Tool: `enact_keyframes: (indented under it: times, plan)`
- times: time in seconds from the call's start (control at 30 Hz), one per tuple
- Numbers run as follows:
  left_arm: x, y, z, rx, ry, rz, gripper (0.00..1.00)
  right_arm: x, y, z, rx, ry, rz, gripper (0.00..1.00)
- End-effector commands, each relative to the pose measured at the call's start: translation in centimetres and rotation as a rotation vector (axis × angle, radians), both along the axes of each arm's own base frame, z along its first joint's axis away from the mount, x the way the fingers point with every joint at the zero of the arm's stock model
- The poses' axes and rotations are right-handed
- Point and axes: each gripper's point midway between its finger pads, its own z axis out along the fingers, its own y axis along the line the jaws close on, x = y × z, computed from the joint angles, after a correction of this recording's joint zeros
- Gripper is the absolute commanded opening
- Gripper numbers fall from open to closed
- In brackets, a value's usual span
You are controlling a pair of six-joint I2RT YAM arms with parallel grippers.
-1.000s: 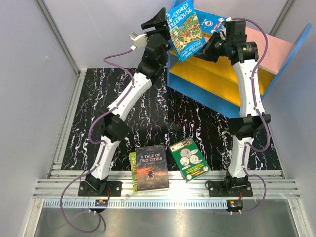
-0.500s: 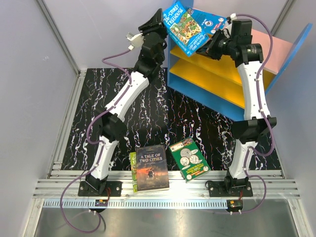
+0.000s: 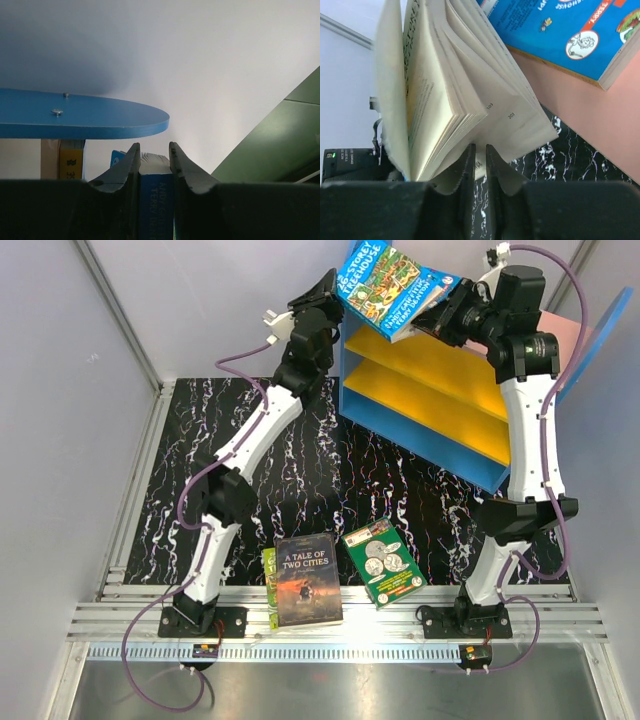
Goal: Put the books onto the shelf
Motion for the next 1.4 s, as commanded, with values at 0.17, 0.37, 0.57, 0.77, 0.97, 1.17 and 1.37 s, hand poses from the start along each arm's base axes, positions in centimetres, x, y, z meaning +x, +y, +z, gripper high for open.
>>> enact_keyframes:
  times: [0.17, 0.37, 0.57, 0.77, 0.97, 1.17, 1.37]
  plan:
    - [-5.7, -5.7, 5.0, -0.043, -0.132, -0.19, 0.0, -1.9, -2.1, 2.7, 0.007, -0.064, -0.06, 0.9]
    - [-6.4, -5.8, 5.1, -0.031, -0.127, -0.176, 0.0, -7.7, -3.1, 3.1, 0.027, -0.053, -0.075, 0.96]
    - [-7.1, -4.4, 5.9, -0.03, -0.128, -0.139, 0.0, -13.8, -2.0, 3.8, 0.141, -0.037, -0.018, 0.96]
    - [-7.7, -4.1, 6.5, -0.024, -0.134, -0.134, 0.0, -18.4, -0.8, 4.7, 0.278, -0.083, 0.052, 0.97]
    - [-9.2, -4.2, 7.2, -0.013, -0.138, -0.134, 0.0, -17.6, -0.8, 0.8, 0.29, 0.074, 0.027, 1.0]
    - [-11.1, -4.2, 8.1, -0.021, -0.153, -0.148, 0.0, -16.3, -0.4, -1.5, 0.332, 0.148, 0.028, 1.0]
    - [-13.7, -5.3, 9.6, -0.019, -0.176, -0.192, 0.0, -14.7, -0.1, 0.1, 0.347, 0.083, 0.053, 1.0]
